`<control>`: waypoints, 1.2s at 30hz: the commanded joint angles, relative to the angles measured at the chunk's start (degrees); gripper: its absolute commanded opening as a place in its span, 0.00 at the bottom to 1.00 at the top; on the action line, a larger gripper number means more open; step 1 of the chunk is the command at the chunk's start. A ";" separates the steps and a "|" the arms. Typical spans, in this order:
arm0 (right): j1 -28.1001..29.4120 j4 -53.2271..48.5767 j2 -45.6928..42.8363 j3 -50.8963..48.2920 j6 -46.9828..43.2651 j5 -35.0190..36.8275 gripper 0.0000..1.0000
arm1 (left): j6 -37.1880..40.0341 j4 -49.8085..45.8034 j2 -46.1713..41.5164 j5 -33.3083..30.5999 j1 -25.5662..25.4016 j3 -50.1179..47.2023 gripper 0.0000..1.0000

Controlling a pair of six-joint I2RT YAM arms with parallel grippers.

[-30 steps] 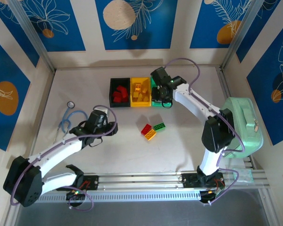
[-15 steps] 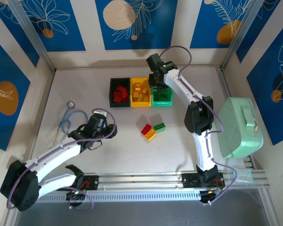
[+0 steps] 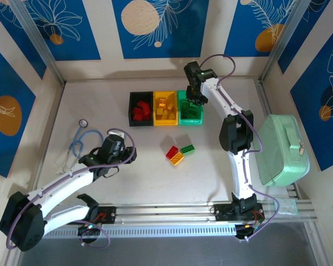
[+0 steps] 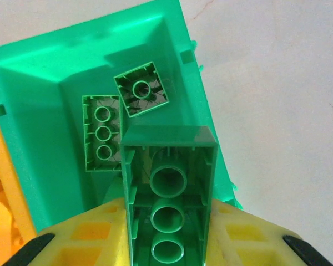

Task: Sort the legos into containers by color
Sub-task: Place the lego in the container.

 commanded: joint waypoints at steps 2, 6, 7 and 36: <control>-0.32 0.44 -0.07 -2.30 0.16 -0.34 0.32 | -0.95 -0.69 0.25 -0.60 -0.68 0.09 0.53; -0.58 1.05 -0.08 -2.86 -0.28 -0.62 0.32 | -0.94 -0.76 0.54 -0.94 -1.02 0.68 0.53; -0.70 1.15 0.01 -2.89 -0.47 -0.68 0.32 | -0.85 -0.85 0.54 -1.04 -1.03 0.74 0.53; -1.37 2.82 1.40 -3.33 -4.14 -2.73 0.34 | -0.24 -1.58 1.34 -1.83 -1.23 3.00 0.53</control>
